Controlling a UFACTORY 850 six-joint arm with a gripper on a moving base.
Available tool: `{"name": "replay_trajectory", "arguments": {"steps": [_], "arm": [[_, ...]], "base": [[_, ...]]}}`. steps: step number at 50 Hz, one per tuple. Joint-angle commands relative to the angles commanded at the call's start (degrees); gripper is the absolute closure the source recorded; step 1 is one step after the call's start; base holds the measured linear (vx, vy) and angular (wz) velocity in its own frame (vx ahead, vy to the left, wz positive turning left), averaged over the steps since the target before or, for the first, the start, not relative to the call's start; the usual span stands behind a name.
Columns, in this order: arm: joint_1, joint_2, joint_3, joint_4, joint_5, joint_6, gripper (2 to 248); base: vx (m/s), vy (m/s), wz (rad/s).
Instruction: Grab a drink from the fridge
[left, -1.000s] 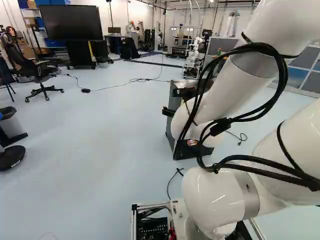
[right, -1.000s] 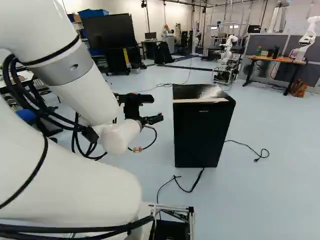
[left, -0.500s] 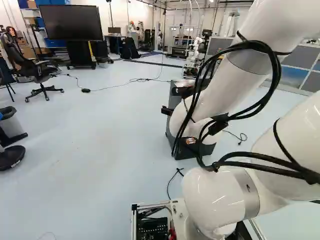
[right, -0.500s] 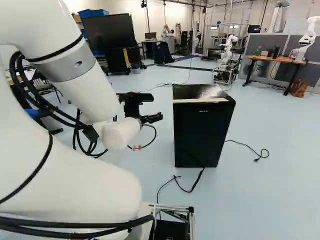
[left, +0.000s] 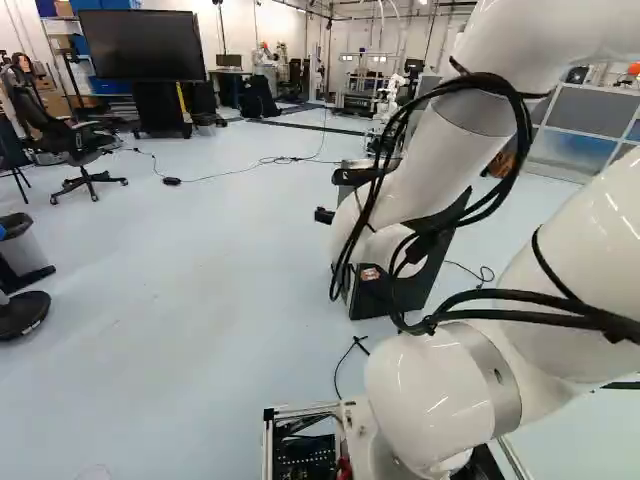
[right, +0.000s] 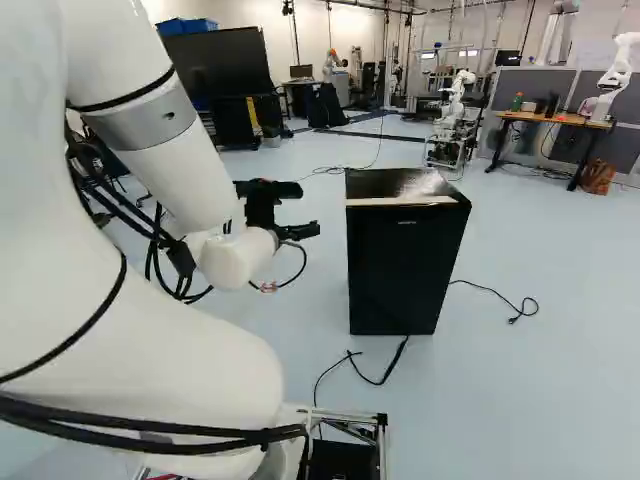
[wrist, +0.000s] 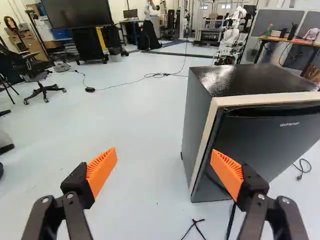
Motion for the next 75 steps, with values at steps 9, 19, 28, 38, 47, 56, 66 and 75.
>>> {"name": "replay_trajectory", "arguments": {"steps": [9, 19, 28, 38, 47, 56, 66, 75], "arm": [[1.8, -1.5, -1.4, 2.2, 0.8, 0.0, 3], [3.9, -3.0, -2.7, 4.9, 1.8, 0.0, 3], [5.8, -3.8, -3.5, 7.6, 3.2, 0.0, 3], [7.9, -5.2, -4.4, 10.9, 5.1, 0.0, 3], [9.7, -7.6, -5.5, 13.9, 6.7, 0.0, 3], [11.4, -10.2, -6.7, 17.1, 8.1, 0.0, 3], [13.1, -13.1, -8.1, 20.6, 9.3, 0.0, 3], [13.4, -15.6, -9.2, 23.9, 9.9, 0.0, 3]], "base": [[0.0, 0.0, 0.0], [0.0, 0.0, 0.0], [0.0, 0.0, 0.0], [0.0, 0.0, 0.0], [0.0, 0.0, 0.0], [0.0, 0.0, 0.0], [0.0, 0.0, 0.0], [0.0, 0.0, 0.0]]}}
